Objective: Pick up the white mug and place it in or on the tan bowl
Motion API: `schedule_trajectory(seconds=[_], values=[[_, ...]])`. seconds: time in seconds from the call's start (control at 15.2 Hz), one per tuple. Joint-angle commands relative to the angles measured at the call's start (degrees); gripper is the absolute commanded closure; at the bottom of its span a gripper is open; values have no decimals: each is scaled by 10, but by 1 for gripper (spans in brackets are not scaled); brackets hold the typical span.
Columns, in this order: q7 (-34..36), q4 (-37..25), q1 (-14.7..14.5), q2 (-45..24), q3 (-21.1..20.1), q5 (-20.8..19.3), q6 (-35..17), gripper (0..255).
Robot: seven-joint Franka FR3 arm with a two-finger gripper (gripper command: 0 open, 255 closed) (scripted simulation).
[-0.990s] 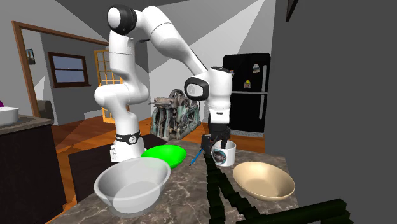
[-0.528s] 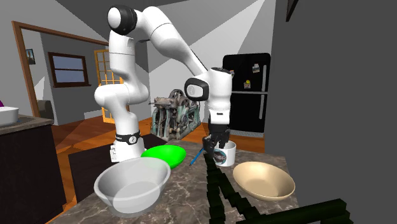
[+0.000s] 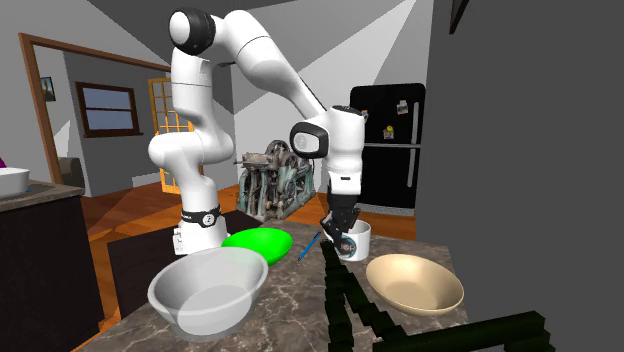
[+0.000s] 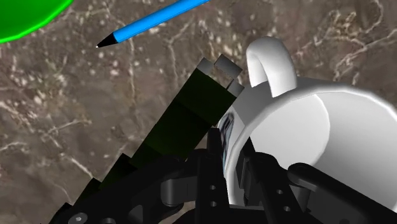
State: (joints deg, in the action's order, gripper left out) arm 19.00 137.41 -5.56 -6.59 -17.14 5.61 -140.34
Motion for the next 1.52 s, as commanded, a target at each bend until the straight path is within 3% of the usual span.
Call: schedule_trajectory(seconds=[0.0, 1.45], values=[[0, 0, 0, -2, 0, -1, 1, 255], [-11, -56, 5, 121, 2, 28, 176, 255]])
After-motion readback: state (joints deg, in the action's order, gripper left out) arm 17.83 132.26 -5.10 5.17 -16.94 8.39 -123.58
